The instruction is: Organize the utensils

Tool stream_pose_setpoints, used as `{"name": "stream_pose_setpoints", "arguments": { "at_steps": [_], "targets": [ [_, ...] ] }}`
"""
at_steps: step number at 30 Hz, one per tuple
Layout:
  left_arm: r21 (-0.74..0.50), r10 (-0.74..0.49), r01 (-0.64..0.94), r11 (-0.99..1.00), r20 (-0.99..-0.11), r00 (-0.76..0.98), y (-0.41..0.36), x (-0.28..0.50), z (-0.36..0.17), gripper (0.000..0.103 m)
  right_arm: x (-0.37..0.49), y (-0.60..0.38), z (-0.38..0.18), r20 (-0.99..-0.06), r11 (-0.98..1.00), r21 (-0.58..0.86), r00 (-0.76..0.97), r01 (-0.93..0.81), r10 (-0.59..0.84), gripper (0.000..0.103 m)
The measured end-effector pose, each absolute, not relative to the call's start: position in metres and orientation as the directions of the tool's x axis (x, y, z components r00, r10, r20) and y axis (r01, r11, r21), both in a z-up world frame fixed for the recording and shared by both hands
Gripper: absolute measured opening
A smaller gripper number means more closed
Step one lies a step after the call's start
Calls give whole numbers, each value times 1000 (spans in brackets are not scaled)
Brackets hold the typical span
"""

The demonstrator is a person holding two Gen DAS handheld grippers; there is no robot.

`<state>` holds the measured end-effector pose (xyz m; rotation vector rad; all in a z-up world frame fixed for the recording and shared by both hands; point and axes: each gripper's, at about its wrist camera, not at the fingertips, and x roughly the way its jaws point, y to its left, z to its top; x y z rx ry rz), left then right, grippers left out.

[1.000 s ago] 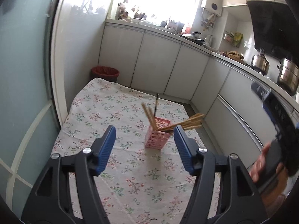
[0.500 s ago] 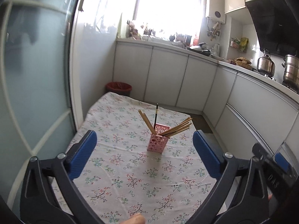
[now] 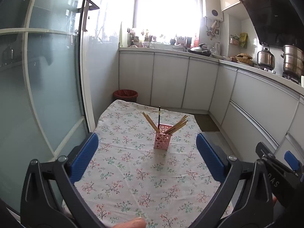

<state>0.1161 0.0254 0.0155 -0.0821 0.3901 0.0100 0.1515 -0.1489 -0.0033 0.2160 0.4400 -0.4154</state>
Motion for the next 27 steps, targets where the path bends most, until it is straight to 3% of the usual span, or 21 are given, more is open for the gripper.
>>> {"name": "stream_pose_setpoints", "arguments": {
  "at_steps": [27],
  "targets": [
    [-60, 4, -31, 998, -412, 911, 25, 96, 14, 102, 116, -134, 13, -441, 905, 102, 835, 413, -331, 103]
  ]
}}
